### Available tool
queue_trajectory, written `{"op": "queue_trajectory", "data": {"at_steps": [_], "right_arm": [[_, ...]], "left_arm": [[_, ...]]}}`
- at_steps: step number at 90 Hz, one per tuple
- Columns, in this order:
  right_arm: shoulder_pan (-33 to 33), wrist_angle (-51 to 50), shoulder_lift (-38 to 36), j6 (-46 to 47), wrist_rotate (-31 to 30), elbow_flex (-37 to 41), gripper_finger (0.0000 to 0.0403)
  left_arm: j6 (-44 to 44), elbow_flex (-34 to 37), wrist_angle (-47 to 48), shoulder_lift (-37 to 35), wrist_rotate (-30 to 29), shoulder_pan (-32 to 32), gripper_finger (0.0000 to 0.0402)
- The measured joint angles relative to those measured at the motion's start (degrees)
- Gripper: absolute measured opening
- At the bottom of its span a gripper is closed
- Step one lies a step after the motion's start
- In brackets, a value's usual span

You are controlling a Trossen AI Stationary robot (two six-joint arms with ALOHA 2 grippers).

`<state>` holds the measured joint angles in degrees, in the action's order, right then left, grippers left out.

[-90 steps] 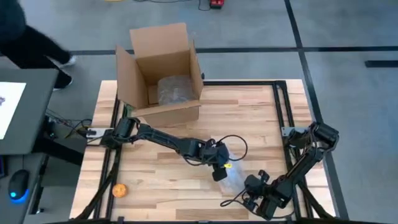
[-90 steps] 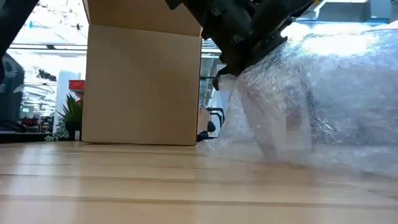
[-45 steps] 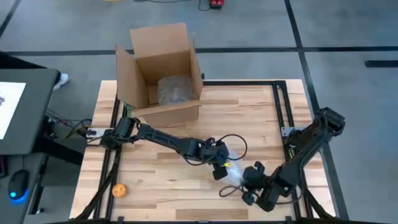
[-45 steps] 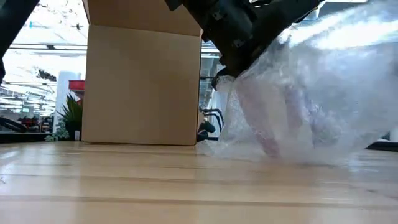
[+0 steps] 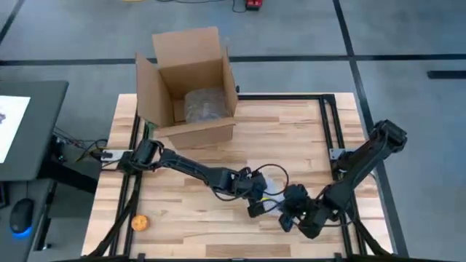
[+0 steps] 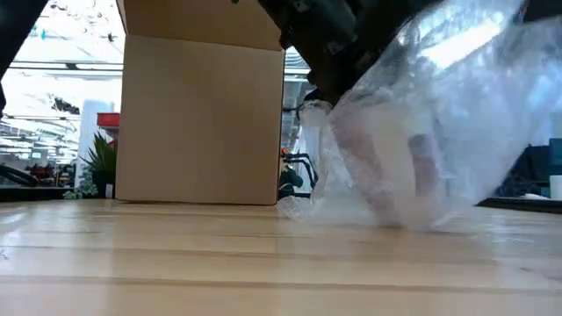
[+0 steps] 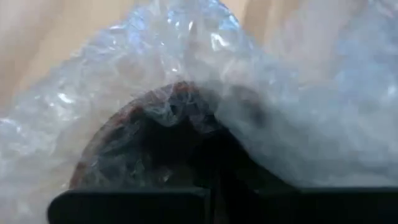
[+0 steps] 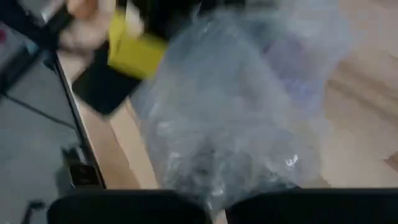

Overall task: Wrap mug
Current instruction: Wrap the purple mug with the bubble wrap

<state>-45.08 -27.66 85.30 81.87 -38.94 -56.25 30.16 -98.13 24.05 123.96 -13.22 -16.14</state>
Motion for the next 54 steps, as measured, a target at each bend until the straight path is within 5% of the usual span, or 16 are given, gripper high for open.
{"op": "queue_trajectory", "data": {"at_steps": [54], "right_arm": [[2.75,-9.18,0.26,11.23,1.77,-0.01,0.0]], "left_arm": [[-4.65,-13.74,14.27,-0.17,-0.15,0.74,0.0]]}}
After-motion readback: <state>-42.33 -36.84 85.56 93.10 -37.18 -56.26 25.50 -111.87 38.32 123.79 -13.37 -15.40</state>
